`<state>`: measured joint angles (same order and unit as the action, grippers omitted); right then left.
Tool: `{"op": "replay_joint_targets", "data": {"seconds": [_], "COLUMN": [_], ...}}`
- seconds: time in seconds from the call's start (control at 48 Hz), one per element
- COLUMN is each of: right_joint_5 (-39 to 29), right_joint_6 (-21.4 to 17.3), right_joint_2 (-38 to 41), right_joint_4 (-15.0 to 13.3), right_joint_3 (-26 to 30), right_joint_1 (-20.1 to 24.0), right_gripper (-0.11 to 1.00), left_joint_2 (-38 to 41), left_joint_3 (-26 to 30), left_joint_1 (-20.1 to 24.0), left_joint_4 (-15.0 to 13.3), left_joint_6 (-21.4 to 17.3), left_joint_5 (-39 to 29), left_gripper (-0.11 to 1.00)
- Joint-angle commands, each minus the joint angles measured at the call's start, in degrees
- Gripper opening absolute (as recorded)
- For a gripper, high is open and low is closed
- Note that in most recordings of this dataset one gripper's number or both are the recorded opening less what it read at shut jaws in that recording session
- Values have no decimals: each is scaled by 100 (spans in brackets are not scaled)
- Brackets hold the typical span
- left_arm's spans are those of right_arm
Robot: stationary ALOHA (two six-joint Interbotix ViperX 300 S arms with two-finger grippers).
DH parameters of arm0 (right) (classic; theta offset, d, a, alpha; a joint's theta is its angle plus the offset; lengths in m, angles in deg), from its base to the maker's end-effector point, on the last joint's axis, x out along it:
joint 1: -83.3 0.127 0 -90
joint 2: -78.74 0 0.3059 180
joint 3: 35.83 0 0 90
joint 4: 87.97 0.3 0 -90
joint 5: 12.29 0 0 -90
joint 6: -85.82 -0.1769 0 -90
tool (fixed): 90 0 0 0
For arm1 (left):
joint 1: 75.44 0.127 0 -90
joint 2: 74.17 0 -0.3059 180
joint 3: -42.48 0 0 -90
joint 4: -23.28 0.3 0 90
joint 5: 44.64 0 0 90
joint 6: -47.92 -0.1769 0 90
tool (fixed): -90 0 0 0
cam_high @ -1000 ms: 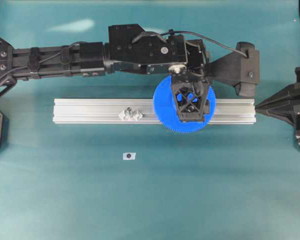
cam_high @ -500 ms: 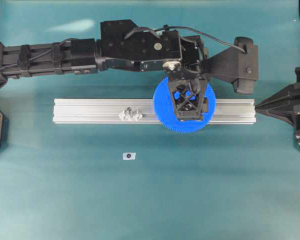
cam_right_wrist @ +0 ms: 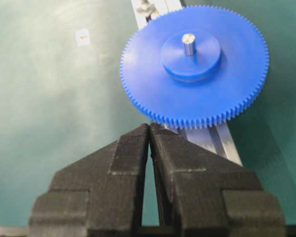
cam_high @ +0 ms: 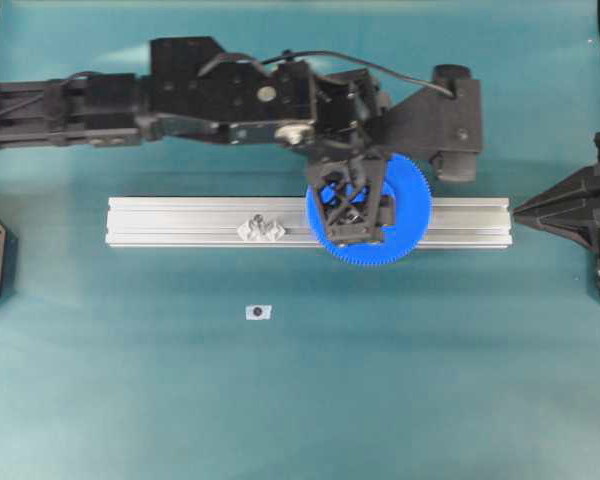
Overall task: Insert the large gear onto the shaft.
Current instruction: 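Withdraw the open left gripper up and away from the gear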
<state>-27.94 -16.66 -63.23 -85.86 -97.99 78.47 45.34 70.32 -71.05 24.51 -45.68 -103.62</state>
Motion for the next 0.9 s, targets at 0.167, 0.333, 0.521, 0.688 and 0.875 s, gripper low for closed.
{"op": "replay_joint_targets", "data": {"seconds": [0.167,0.333,0.521,0.688,0.875], "right_joint_5": [-18,-18,0,-9,-9], "right_joint_6": [-62,-62,-62,-62,-70], "right_joint_2": [26,26,18,0,0], "right_joint_4": [0,-9,0,-9,0], "right_joint_3": [44,35,35,26,26], "right_joint_1": [-18,-18,-18,-18,-18], "right_gripper": [14,14,14,14,14], "left_joint_2": [-747,-976,-1028,-1134,-1345], "left_joint_3": [-563,-914,-1099,-1204,-1494], "left_joint_1": [-62,-70,-123,-141,-141], "left_joint_4": [0,0,0,0,0], "left_joint_6": [185,281,431,448,483], "left_joint_5": [598,932,967,1125,1415], "left_gripper": [83,83,83,83,83]}}
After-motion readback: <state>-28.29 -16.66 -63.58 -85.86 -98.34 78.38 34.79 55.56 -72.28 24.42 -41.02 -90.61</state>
